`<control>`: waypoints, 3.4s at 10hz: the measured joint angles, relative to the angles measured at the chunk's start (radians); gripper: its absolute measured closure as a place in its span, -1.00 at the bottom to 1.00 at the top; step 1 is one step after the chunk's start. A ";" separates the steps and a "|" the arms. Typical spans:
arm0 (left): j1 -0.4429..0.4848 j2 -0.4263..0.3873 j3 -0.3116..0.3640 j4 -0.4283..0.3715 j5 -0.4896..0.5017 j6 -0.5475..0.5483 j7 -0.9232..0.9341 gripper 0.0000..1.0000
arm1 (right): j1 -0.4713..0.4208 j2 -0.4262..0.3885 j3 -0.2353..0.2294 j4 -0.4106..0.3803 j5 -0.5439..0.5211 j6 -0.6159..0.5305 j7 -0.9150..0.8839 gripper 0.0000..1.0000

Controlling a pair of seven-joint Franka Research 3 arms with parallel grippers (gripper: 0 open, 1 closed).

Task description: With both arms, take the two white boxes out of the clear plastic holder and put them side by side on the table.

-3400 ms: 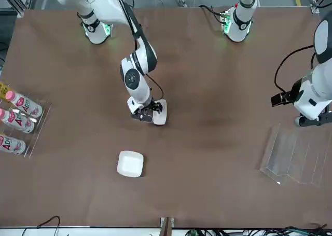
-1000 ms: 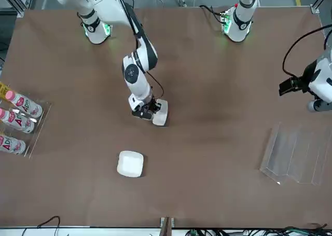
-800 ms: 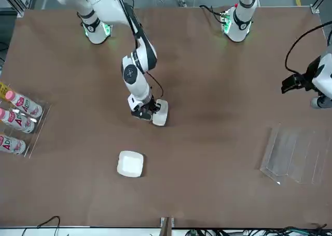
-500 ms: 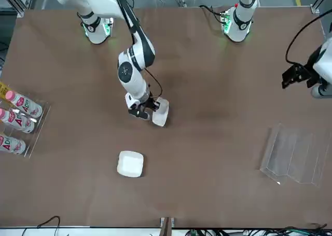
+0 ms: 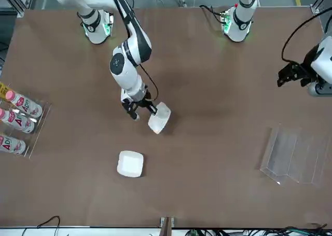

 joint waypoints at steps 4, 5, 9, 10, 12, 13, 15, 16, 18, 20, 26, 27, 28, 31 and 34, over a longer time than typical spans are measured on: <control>0.009 0.017 0.002 0.000 -0.003 0.003 0.002 -1.00 | -0.002 -0.004 -0.137 0.002 0.000 0.011 0.138 0.97; 0.009 0.017 0.002 0.000 -0.003 0.003 -0.002 -1.00 | -0.002 -0.013 -0.194 0.002 0.000 -0.015 0.144 0.97; 0.007 0.017 0.002 0.000 -0.004 0.003 -0.006 -1.00 | -0.002 -0.079 -0.468 -0.010 -0.004 -0.131 0.157 0.97; 0.007 0.018 0.002 0.000 -0.004 0.003 -0.006 -1.00 | -0.003 -0.075 -0.502 -0.019 -0.005 -0.125 0.172 0.97; 0.007 0.022 0.002 -0.001 -0.005 0.003 -0.006 -1.00 | -0.005 -0.041 -0.518 -0.066 -0.005 0.003 0.213 0.97; 0.007 0.023 0.002 -0.001 -0.005 0.003 -0.006 -1.00 | -0.004 -0.016 -0.516 -0.102 -0.004 0.102 0.242 0.97; 0.009 0.027 0.002 -0.001 -0.005 0.003 -0.006 -1.00 | -0.002 0.024 -0.512 -0.131 0.019 0.178 0.298 0.97; 0.012 0.028 0.003 -0.001 -0.005 0.003 -0.005 -1.00 | -0.002 0.040 -0.507 -0.132 0.063 0.203 0.300 0.97; 0.019 0.029 0.003 -0.001 -0.005 0.002 -0.004 -1.00 | -0.004 0.078 -0.484 -0.132 0.139 0.245 0.301 0.97; 0.019 0.030 0.003 -0.001 -0.005 0.002 -0.004 -1.00 | -0.032 0.108 -0.427 -0.129 0.175 0.276 0.304 0.97; 0.020 0.032 0.003 -0.009 -0.006 0.001 -0.001 -1.00 | -0.055 0.217 -0.336 -0.104 0.228 0.390 0.315 0.97; 0.022 0.033 0.003 -0.010 -0.006 0.001 -0.001 -1.00 | -0.057 0.223 -0.331 -0.104 0.228 0.402 0.315 0.97; 0.028 0.034 0.004 -0.010 -0.006 0.001 0.000 -1.00 | -0.061 0.232 -0.320 -0.104 0.229 0.431 0.315 0.97; 0.036 0.034 0.004 -0.010 -0.006 0.001 0.002 -1.00 | -0.079 0.255 -0.285 -0.102 0.231 0.470 0.316 0.97; 0.038 0.034 0.004 -0.010 -0.006 0.001 0.003 -1.00 | -0.084 0.264 -0.276 -0.094 0.231 0.481 0.316 0.97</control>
